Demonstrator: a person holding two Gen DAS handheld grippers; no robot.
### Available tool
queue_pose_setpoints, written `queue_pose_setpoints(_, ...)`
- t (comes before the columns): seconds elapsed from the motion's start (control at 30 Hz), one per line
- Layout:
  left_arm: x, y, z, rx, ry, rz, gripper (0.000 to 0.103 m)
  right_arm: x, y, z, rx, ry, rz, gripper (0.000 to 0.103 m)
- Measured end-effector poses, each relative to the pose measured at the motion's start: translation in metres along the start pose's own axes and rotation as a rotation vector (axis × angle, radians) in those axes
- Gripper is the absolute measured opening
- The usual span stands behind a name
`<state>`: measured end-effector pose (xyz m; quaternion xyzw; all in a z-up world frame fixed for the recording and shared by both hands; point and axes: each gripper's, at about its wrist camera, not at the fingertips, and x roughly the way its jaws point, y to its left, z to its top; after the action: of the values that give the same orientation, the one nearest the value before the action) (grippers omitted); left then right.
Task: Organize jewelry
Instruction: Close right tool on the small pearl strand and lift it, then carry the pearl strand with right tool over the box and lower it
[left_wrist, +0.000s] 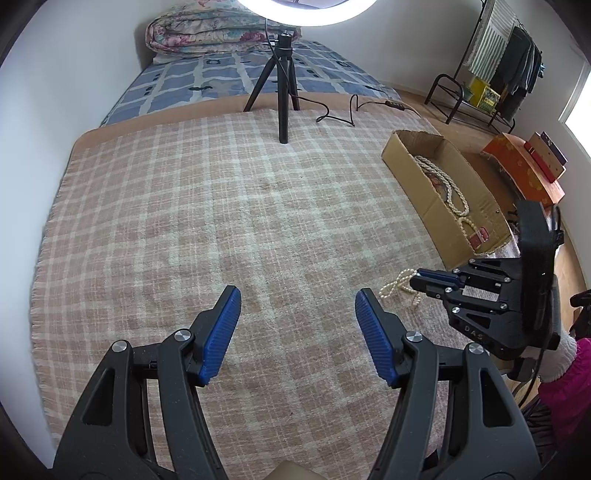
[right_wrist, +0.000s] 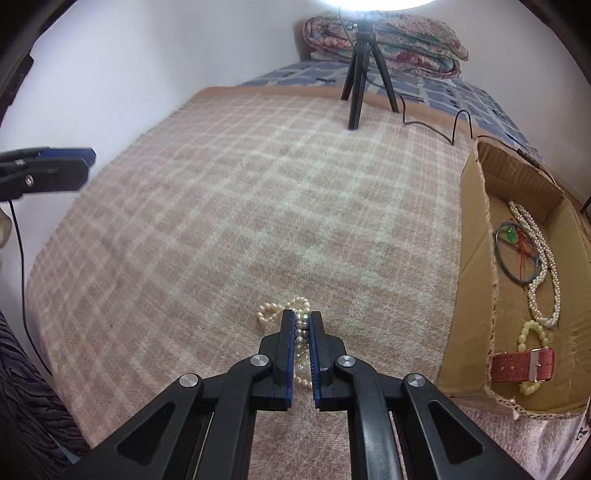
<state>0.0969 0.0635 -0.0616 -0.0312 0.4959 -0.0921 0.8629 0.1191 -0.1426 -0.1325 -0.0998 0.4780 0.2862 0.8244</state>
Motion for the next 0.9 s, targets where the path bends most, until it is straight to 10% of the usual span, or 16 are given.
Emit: queue_pose_setpoints(0.9, 0.014, -0.015, 0.005, 0.002, 0.024, -0.03, 0.066, -0.095, -0.068, 0.066, 0.158, -0.312, -0.066, 0.005)
